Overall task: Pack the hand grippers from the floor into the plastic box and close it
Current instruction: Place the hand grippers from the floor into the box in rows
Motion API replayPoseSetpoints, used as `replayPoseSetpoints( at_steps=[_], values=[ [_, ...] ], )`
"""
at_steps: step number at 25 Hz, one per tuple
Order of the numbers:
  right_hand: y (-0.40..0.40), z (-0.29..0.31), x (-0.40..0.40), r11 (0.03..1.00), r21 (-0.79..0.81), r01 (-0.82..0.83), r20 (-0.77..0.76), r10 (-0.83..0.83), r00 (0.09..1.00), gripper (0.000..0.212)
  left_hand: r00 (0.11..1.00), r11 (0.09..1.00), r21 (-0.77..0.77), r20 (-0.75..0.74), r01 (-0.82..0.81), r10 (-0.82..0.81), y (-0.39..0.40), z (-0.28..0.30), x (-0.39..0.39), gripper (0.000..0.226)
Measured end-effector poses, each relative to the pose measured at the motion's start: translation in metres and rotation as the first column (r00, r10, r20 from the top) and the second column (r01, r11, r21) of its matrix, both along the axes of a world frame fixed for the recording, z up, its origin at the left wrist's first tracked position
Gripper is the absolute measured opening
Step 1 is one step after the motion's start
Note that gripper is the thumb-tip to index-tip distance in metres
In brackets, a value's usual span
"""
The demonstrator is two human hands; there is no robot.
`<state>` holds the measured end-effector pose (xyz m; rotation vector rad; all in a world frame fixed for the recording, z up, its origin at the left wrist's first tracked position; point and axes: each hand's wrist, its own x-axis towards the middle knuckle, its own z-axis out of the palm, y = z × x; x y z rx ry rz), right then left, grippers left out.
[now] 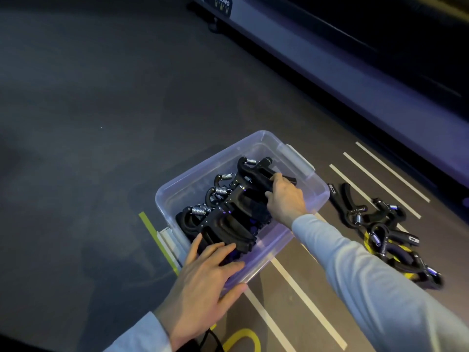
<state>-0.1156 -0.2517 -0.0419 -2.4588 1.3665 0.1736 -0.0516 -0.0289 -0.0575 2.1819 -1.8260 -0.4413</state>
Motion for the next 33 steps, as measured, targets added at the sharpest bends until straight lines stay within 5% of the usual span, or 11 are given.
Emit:
replayPoseSetpoints(
  at_steps=[4,9,25,33],
  values=[
    [0.001,-0.009,0.004,0.998,0.047,0.044,-0.011,-0.043,0.999,0.032,0.999,1.0,0.001,-0.051,-0.004,0.004,0.0,-0.003,0.0,0.058],
    [0.0,-0.004,-0.001,0.993,-0.116,-0.036,-0.139,0.019,0.99,0.037,0.997,0.999,-0.035,-0.073,-0.006,0.003,0.0,-0.008,0.001,0.054],
    [-0.011,0.008,-0.01,0.999,0.037,-0.022,-0.306,0.032,0.951,0.041,0.995,0.998,-0.032,-0.074,0.058,-0.061,0.002,-0.01,0.004,0.04],
    [-0.013,0.01,-0.011,0.991,0.018,-0.131,-0.322,0.13,0.938,0.031,0.982,0.997,-0.012,0.169,0.082,-0.079,-0.007,-0.01,0.004,0.068]
  ],
)
